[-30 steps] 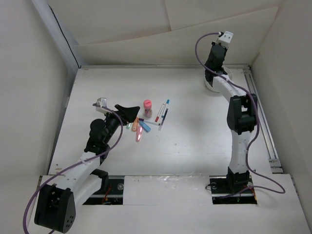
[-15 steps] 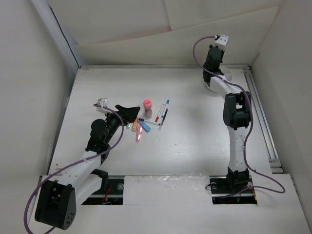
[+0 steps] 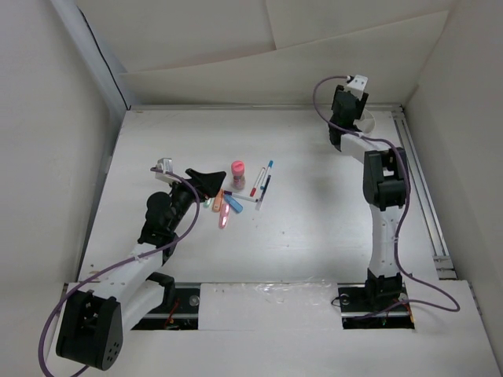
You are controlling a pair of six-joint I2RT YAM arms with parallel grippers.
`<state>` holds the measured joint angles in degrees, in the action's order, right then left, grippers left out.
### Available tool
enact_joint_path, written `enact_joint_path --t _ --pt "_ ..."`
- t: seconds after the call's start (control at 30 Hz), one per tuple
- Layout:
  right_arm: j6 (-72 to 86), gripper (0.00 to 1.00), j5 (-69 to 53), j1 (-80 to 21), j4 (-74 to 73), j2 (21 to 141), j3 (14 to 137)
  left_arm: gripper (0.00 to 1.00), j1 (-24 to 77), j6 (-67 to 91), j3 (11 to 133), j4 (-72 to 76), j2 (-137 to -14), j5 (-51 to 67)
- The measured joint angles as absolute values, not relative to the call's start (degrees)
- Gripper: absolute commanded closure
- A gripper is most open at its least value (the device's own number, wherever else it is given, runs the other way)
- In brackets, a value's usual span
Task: Sort the stationery into containers
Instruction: Place the pen in the storage box, then move the pen to the center of the board.
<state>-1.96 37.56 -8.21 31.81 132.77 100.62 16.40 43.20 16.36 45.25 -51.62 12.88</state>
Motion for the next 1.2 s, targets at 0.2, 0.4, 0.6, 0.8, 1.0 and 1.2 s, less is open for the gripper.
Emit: enact_joint_path --t 0.2,0.4,0.6,0.8,1.0,1.2 --pt "0.0 0.24 35.4 -7.9 30.0 122.9 91.5 0.00 16.4 43.2 16.4 45.3 -50.9 12.9" --pt "3.1 0.56 30.3 -10.0 24.6 107.2 89.3 0.00 16.4 43.1 16.4 44.3 -48.2 13.1" --pt "7.4 1.00 24.3 -17.8 18.0 97.6 84.0 0.00 16.4 42.5 16.4 41.5 -48.1 13.3" --pt "11.1 1.00 21.0 -31.7 5.1 100.8 79.9 0.00 16.4 42.5 16.4 40.2 -47.9 14.4" --pt "15.9 0.87 19.8 -37.1 -3.4 107.0 79.7 0.00 16.4 42.5 16.4 39.6 -47.0 15.2" --pt "20.0 0.72 17.9 -35.5 -8.2 112.8 80.7 0.00 16.4 42.4 16.4 39.5 -46.7 15.6"
